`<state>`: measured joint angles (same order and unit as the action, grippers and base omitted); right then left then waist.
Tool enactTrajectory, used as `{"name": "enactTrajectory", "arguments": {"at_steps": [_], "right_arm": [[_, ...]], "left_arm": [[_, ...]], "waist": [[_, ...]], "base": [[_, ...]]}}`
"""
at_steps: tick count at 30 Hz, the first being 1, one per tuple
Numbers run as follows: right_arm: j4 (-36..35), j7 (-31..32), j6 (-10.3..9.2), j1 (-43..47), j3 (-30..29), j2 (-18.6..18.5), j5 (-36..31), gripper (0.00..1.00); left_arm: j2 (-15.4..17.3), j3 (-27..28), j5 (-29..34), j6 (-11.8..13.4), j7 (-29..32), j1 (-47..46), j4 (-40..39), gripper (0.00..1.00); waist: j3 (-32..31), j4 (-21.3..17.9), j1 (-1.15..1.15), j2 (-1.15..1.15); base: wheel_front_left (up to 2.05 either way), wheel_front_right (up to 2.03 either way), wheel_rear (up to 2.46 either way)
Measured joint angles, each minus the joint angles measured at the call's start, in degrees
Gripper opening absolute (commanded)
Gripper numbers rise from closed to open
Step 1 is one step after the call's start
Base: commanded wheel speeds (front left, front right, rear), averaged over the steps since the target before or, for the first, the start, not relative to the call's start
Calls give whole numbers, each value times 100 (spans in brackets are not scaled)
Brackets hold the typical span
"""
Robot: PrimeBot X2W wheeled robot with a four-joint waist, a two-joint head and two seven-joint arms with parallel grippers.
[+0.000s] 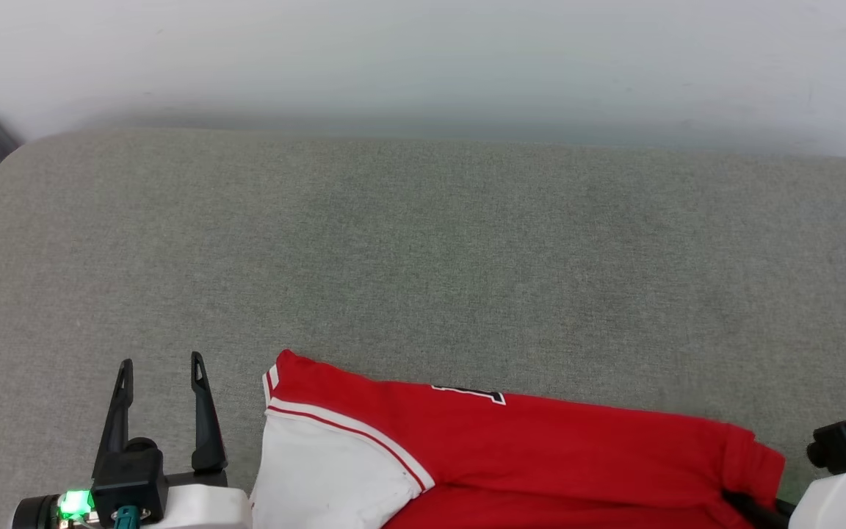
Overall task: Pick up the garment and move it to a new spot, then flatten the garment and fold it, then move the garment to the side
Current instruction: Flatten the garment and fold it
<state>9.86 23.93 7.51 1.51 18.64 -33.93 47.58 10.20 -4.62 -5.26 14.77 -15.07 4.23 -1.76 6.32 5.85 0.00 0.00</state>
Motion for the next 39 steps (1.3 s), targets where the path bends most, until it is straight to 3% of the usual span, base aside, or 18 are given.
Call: {"name": "enactTrajectory", "arguments": {"at_steps": [14, 19, 29, 34, 39], "right_arm": [[706, 133, 0, 67, -976, -990, 209, 0], [815, 274, 0, 160, -1282, -1106, 138, 0], [-756, 706, 0, 398, -1109, -1011, 388, 0], [-1696, 931, -1, 287, -694, -846, 717, 0], [-2170, 1194, -1, -183, -64, -773, 683, 0]], "left_arm": [[-231, 131, 353, -381, 0, 193, 19, 100], [-275, 127, 401, -472, 0, 210, 26, 100], [-333, 102, 454, -575, 0, 232, 33, 100], [-354, 67, 455, -630, 0, 194, 42, 100], [-383, 49, 458, -667, 0, 144, 52, 100]], "waist": [[-232, -85, 0, 0], [-275, -91, 0, 0], [-251, -113, 0, 0], [-193, -68, 0, 0], [-161, -23, 0, 0]], "base": [[0, 0, 0], [0, 0, 0], [0, 0, 0], [0, 0, 0], [0, 0, 0]]}}
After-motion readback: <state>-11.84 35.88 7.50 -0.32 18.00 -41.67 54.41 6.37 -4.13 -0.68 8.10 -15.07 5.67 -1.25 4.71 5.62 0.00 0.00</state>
